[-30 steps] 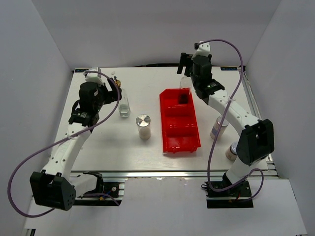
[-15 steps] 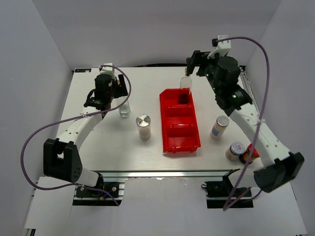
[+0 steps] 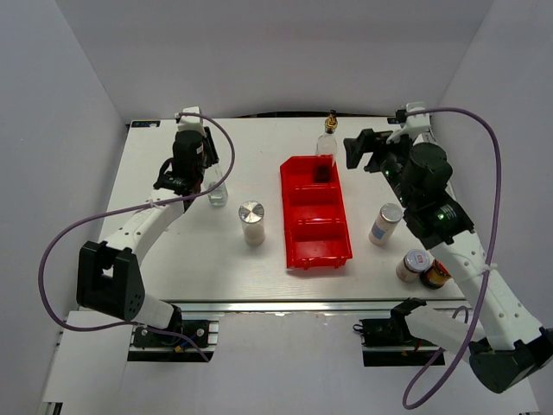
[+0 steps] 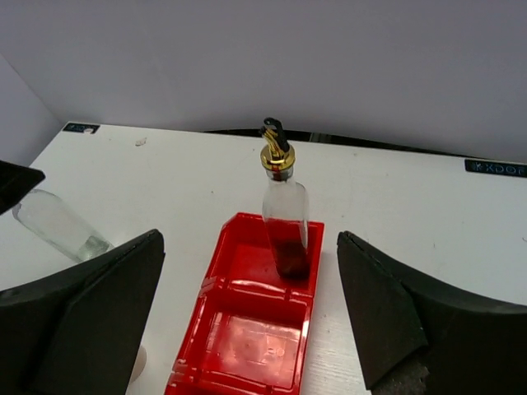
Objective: Organize the condiment bottles
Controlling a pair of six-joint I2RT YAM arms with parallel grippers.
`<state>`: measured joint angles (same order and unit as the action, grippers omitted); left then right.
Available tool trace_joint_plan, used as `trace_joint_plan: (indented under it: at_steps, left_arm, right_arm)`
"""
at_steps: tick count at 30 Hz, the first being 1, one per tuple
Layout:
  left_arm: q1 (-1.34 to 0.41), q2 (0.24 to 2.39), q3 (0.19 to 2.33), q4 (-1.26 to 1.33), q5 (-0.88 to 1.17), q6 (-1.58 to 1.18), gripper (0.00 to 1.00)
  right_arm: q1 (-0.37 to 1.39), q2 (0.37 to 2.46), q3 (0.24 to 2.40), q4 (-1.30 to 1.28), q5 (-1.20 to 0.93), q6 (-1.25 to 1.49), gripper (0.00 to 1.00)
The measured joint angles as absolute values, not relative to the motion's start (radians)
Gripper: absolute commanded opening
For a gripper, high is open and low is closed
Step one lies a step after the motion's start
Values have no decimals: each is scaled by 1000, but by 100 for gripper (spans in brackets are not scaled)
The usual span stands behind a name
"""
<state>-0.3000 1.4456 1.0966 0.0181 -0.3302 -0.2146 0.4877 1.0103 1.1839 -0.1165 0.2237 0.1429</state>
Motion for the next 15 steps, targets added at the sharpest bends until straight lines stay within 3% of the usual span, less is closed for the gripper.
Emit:
trace_joint_plan:
  at_steps: [2,8,15]
  left_arm:
    - [-302,1446,1098,14,-334,-215,0]
    - [-317,1475,1169,-76,-353,-226,0]
    - [-369,1564,1388,-185,-381,-242,0]
  right_arm:
    - [488,971,1143,-126,236,153,89]
    - [488,860,1034,-128,340,180,89]
    - [488,831,1017,-202,606,244,89]
